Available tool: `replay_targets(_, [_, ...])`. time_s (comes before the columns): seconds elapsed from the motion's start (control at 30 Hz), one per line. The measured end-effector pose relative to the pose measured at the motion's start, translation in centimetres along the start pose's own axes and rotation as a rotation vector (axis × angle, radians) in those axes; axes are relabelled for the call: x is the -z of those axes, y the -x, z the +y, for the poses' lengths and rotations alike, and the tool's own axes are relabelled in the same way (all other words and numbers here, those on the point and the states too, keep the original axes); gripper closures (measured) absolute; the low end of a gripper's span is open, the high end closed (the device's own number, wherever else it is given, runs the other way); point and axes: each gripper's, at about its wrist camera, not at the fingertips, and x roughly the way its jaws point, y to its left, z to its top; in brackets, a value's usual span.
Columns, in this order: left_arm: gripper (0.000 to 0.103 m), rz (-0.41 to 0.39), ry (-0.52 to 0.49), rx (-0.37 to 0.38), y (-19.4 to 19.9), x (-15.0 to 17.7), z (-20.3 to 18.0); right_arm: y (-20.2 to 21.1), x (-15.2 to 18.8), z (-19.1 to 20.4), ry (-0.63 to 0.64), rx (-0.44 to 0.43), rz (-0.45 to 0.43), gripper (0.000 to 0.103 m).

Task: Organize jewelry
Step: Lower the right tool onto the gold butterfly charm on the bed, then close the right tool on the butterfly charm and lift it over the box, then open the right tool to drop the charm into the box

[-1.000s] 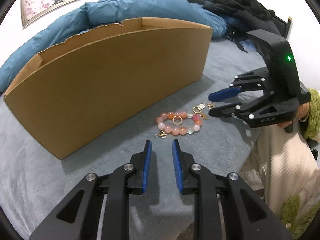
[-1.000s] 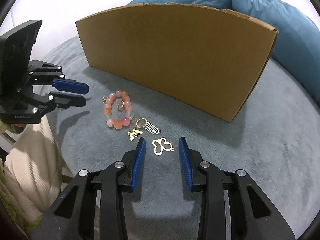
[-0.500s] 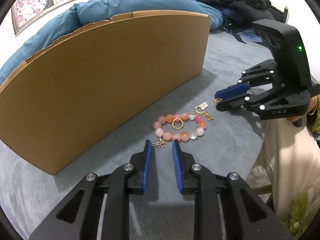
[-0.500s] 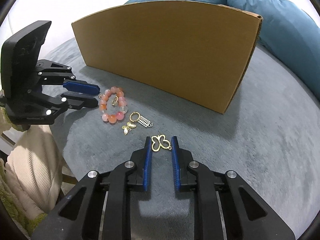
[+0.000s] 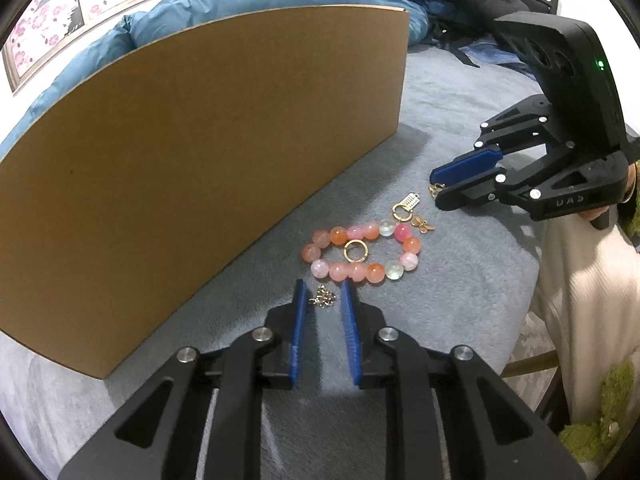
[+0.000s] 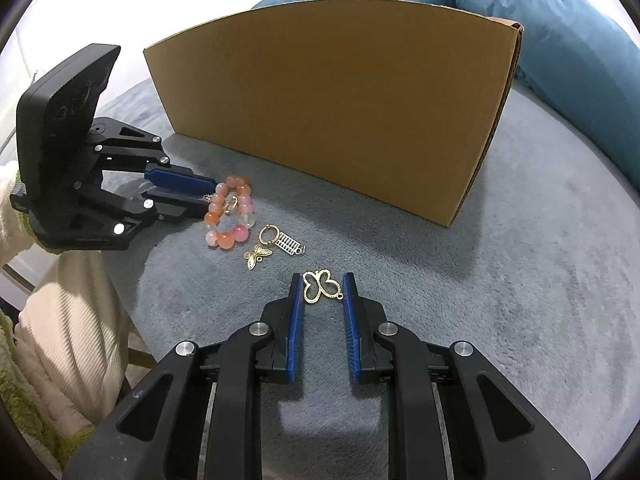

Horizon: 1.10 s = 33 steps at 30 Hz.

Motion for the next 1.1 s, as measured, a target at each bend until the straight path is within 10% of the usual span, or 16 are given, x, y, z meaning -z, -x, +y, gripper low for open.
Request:
replay_targets(0.63, [0.1, -0.156, -0.018, -0.086, 7.8, -1.6, -0.5, 6.9, -1.1, 1.8, 0.018, 0.076, -0.143, 0.086])
replay_targets(1.1, [0.1, -0.284, 0.048, -0.163, 11.2, -10.9, 4.3, 10.9, -10.6, 1.2, -0.058, 0.083, -0.431, 0.086])
